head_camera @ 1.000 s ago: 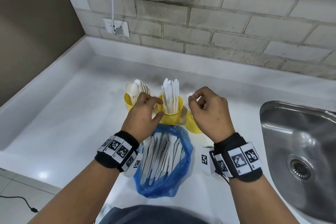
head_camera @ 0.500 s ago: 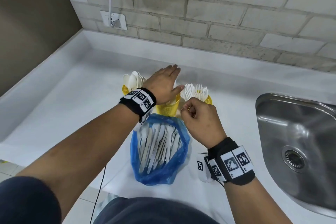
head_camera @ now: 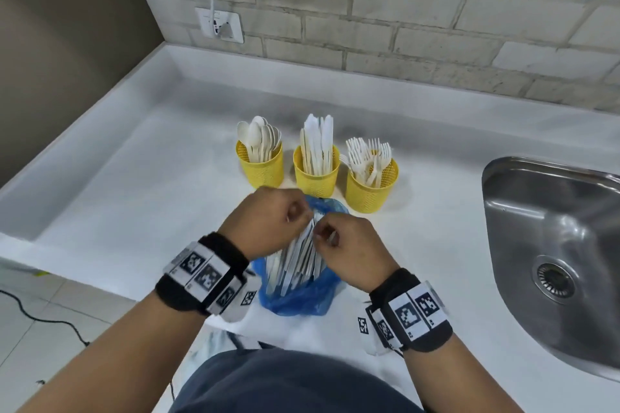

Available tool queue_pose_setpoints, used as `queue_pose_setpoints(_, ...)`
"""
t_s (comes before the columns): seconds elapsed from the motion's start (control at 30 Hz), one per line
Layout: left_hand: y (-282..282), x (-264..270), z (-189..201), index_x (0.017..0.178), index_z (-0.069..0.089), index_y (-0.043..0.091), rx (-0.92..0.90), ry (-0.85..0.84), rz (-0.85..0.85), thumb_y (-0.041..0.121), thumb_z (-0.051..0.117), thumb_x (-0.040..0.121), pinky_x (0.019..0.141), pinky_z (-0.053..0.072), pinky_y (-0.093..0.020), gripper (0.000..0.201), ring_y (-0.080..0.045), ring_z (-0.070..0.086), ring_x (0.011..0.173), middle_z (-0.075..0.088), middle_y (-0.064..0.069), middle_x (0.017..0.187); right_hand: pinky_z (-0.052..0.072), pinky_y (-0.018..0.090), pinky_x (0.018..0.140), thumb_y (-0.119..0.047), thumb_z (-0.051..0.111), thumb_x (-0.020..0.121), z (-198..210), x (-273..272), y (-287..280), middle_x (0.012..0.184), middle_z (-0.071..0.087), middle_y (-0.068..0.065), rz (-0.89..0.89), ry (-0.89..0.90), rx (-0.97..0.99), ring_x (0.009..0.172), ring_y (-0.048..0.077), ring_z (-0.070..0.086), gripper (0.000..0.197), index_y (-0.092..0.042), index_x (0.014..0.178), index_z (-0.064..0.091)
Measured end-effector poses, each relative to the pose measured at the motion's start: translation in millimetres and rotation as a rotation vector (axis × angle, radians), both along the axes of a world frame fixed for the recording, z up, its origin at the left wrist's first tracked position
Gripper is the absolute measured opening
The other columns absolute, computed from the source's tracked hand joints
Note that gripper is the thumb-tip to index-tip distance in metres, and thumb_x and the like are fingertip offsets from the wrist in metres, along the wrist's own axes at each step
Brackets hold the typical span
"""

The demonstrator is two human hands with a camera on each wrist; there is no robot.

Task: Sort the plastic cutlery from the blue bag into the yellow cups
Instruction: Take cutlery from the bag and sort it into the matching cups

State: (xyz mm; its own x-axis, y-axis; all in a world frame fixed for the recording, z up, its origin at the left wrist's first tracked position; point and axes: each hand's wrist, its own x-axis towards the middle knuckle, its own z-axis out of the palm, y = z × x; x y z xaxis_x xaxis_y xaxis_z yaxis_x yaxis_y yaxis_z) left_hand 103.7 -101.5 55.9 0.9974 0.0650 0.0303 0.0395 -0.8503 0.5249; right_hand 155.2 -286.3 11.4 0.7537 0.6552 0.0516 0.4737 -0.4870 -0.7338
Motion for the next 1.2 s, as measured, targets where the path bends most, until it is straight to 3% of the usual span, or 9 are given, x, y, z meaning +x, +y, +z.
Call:
queue_pose_setpoints(0.1,3.1,-25.0,-28.5,0.078,0.065,0.028,0.108,0.221,0.0,0.037,0.066,0.091,0.063,0.043,-0.026,0.016,-0.005,0.055,0.065,0.058,0.015,0.064,0.053,0.035,0.074,-0.022,0.061,0.089,-13.1,-11.0,1.6,0.08,0.071,-0.004,0.078,0.034,-0.142,0.077,0.015,0.064,0.013,-0.016,0.081,0.069)
queue_pose_setpoints(0.13,4.3,-31.7,-35.9,0.079,0.065,0.027,0.13,0.285,0.009,0.037,0.066,0.09,0.062,0.04,-0.024,0.015,-0.006,0.054,0.067,0.057,0.015,0.064,0.053,0.038,0.072,-0.023,0.061,0.089,-16.0,-13.8,0.4,0.077,0.07,-0.003,0.08,0.036,-0.195,0.076,0.018,0.063,0.015,-0.016,0.079,0.068)
queue_pose_setpoints(0.2,7.6,-40.9,-45.8,0.078,0.063,0.027,0.151,0.366,0.029,0.036,0.067,0.089,0.06,0.04,-0.022,0.014,-0.01,0.058,0.07,0.059,0.014,0.067,0.051,0.037,0.069,-0.026,0.059,0.093,-19.5,-16.5,-3.6,0.078,0.069,0.001,0.056,0.044,-0.282,0.076,0.023,0.063,0.019,-0.014,0.08,0.066)
queue_pose_setpoints(0.33,7.6,-49.1,-58.0,0.078,0.047,0.023,0.151,0.422,0.072,0.04,0.065,0.091,0.064,0.046,-0.033,0.028,-0.019,0.059,0.071,0.057,0.007,0.07,0.048,0.033,0.066,-0.03,0.055,0.096,-24.5,-19.0,-12.6,0.079,0.07,0.008,-0.008,0.046,-0.382,0.075,0.026,0.064,0.028,-0.013,0.076,0.063)
queue_pose_setpoints(0.53,0.1,-51.3,-66.3,0.121,0.045,0.01,0.09,0.415,0.271,0.048,0.064,0.093,0.085,0.054,-0.043,0.051,-0.034,0.064,0.095,0.055,-0.01,0.109,0.039,0.03,0.067,-0.036,0.053,0.097,-24.7,-19.9,-9.4,0.085,0.065,0.007,-0.124,0.094,-0.492,0.077,0.026,0.058,0.026,-0.016,0.08,0.053)
queue_pose_setpoints(0.7,-3.0,-41.7,-67.1,0.134,0.042,0.006,0.044,0.45,0.372,0.053,0.069,0.089,0.091,0.051,-0.04,0.07,-0.033,0.063,0.11,0.058,-0.014,0.123,0.039,0.03,0.067,-0.042,0.055,0.098,-17.5,-15.6,3.0,0.077,0.056,0.004,-0.214,0.159,-0.511,0.074,0.026,0.054,0.037,-0.016,0.073,0.047)
queue_pose_setpoints(0.97,-3.5,-32.3,-79.7,0.112,0.055,0.009,-0.024,0.401,0.443,0.047,0.079,0.08,0.076,0.051,-0.033,0.056,-0.025,0.064,0.092,0.064,-0.006,0.101,0.043,0.03,0.073,-0.039,0.062,0.097,-12.3,-12.3,12.8,0.103,0.073,0.012,-0.209,0.245,-0.482,0.096,0.031,0.069,0.026,-0.014,0.089,0.059)
queue_pose_setpoints(1.1,-2.4,-27.1,-82.4,0.095,0.059,0.011,0.013,0.392,0.403,0.051,0.079,0.077,0.073,0.045,-0.033,0.048,-0.024,0.059,0.09,0.058,-0.009,0.095,0.047,0.031,0.077,-0.034,0.062,0.097,-13.0,-12.2,16.4,0.113,0.072,0.016,-0.231,0.217,-0.449,0.104,0.033,0.068,0.033,-0.005,0.113,0.063)
queue_pose_setpoints(1.2,-2.1,-21.4,-79.9,0.079,0.057,0.012,0.004,0.417,0.401,0.05,0.079,0.079,0.061,0.041,-0.028,0.043,-0.021,0.059,0.074,0.062,-0.007,0.082,0.05,0.033,0.084,-0.033,0.063,0.097,-12.5,-11.2,19.0,0.121,0.07,0.018,-0.264,0.223,-0.424,0.111,0.034,0.067,0.045,-0.002,0.129,0.055)
